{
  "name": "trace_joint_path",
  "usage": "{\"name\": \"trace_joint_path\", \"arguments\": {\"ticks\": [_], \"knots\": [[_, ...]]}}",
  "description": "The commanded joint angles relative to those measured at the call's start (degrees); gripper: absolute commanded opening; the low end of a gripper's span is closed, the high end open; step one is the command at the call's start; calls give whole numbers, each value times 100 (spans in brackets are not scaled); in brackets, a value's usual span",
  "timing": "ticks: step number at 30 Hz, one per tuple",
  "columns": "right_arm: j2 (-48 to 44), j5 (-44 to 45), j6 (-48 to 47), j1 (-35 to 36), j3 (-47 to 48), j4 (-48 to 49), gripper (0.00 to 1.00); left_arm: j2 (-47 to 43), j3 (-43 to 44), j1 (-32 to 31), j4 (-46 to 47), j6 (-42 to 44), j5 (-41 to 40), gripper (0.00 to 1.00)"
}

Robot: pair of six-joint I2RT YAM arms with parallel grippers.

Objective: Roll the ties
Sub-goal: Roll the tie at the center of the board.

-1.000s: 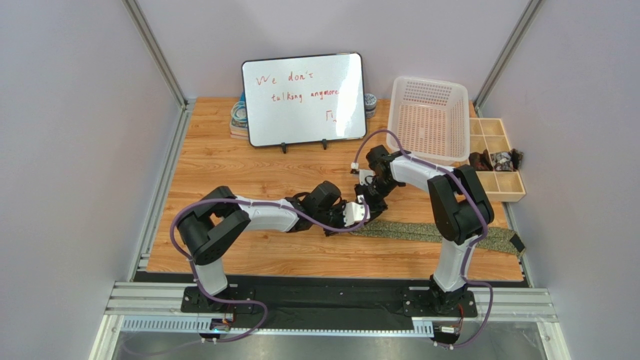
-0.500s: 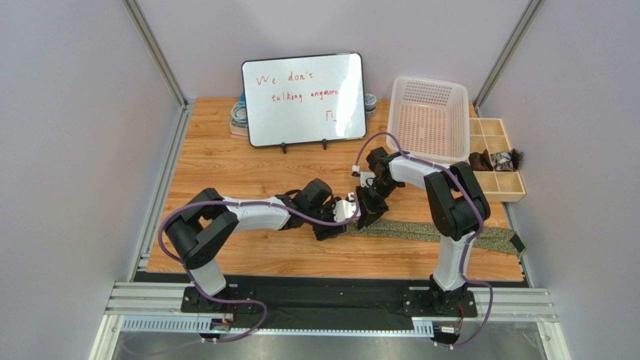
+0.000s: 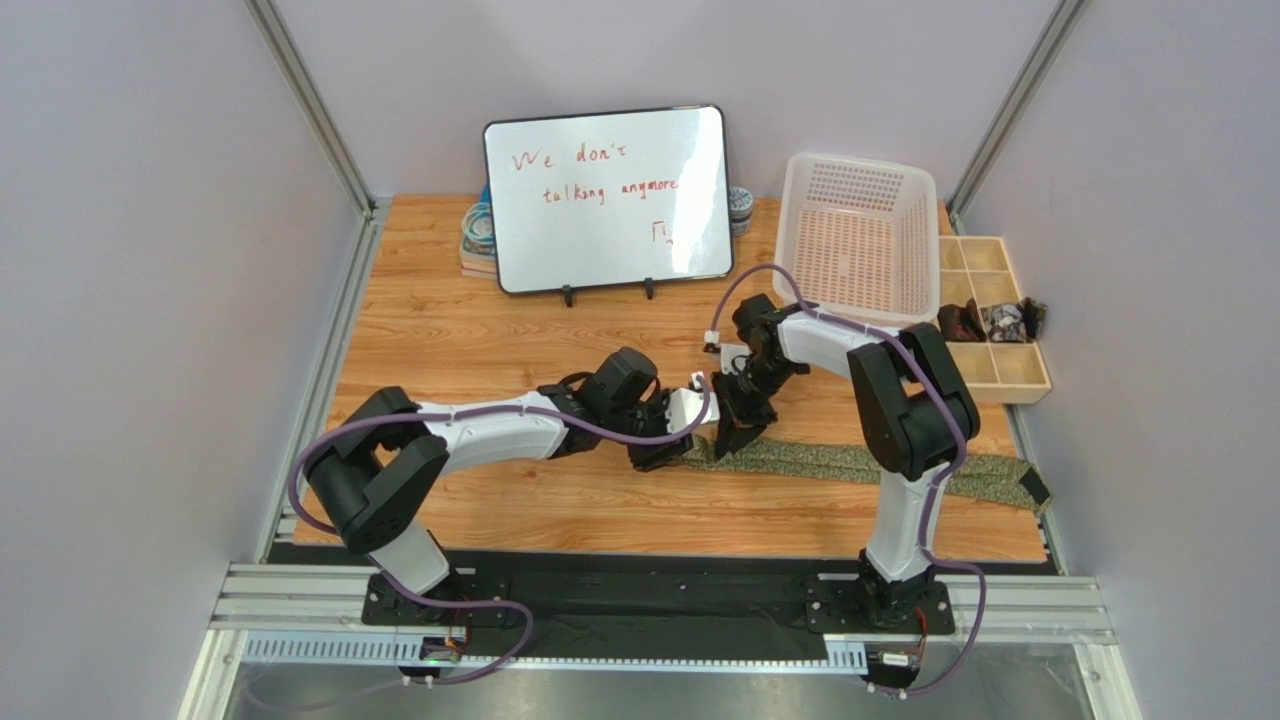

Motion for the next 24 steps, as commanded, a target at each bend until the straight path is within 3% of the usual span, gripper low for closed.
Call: {"name": "trace_joint_path", "arguments": {"ticks": [1, 8, 24], "knots": [[317, 809, -103, 53, -119, 363, 0, 187, 374, -26, 117, -265, 273, 50], [361, 800, -94, 53, -101, 372, 0, 364, 401, -26, 116, -81, 272, 54], [387, 642, -32, 71, -75, 451, 0, 926, 893, -263, 784, -291, 282, 47]]}}
